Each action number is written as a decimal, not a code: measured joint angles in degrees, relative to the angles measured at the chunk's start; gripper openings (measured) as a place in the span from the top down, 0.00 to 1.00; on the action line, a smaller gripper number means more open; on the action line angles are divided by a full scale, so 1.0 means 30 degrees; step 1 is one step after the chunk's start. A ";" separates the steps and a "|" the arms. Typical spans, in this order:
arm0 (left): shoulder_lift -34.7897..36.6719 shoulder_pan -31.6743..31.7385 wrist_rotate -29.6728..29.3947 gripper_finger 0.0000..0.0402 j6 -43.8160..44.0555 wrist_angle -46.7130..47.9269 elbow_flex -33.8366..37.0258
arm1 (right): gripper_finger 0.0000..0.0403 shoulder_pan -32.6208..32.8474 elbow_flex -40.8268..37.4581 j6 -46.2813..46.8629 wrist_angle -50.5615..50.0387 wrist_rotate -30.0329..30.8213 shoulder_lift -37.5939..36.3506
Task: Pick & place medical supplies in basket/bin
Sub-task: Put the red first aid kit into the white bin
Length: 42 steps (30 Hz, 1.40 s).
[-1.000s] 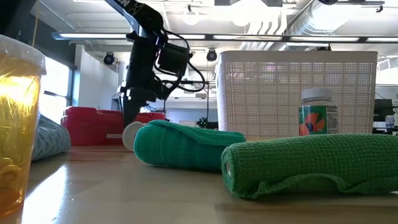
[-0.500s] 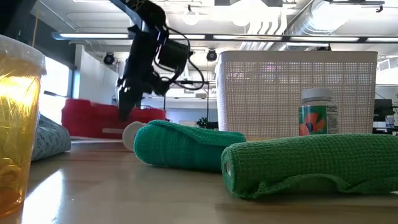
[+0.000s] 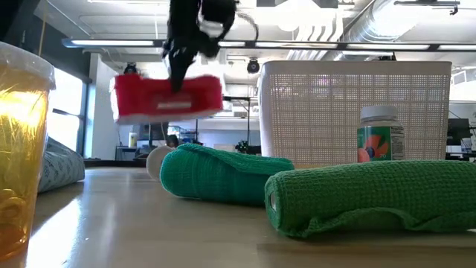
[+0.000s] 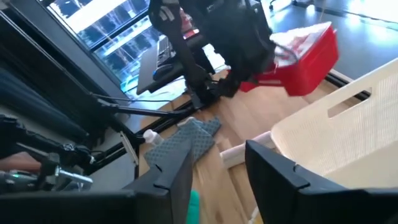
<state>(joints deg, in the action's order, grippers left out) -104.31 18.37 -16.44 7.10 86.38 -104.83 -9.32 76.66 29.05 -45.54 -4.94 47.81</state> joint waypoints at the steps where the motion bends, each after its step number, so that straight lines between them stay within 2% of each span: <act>1: -0.0002 -0.0007 -0.0009 0.77 -0.0243 0.0037 -0.0804 | 0.67 0.0000 0.0000 -0.0076 0.0000 -0.0012 -0.0013; 9: -0.0007 -0.0292 -0.0105 0.77 -0.0907 -0.0133 -0.6853 | 0.68 0.0000 0.0000 -0.0334 0.1710 -0.0012 -0.0367; 15: -0.0007 -0.0569 0.0304 0.77 -0.2266 -0.2680 -0.9362 | 0.68 0.0000 0.0174 -0.0331 0.2572 -0.0002 -0.0475; 21: -0.0007 -0.1735 0.1284 0.77 -0.4203 -0.7034 -0.9823 | 0.68 0.0000 0.1108 -0.0348 0.2565 0.0022 -0.0116; 26: -0.0180 -0.2477 0.1369 0.77 -0.5249 -1.0690 -0.9837 | 0.68 0.0000 0.2519 -0.0712 0.2556 0.0155 0.0419; 33: -0.1266 -0.2385 0.2517 0.77 -0.6140 -1.4611 -0.9845 | 0.68 0.0045 0.4272 -0.0940 0.2419 0.0090 0.1425; 42: -0.3388 -0.2375 0.3131 0.77 -0.6138 -1.7244 -0.9816 | 0.68 0.3094 0.4455 -0.0685 0.2992 0.0698 0.3419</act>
<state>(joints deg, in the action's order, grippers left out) -114.48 11.25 -7.05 -11.31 34.65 -134.28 -0.04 90.03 26.99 -36.56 -2.84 58.07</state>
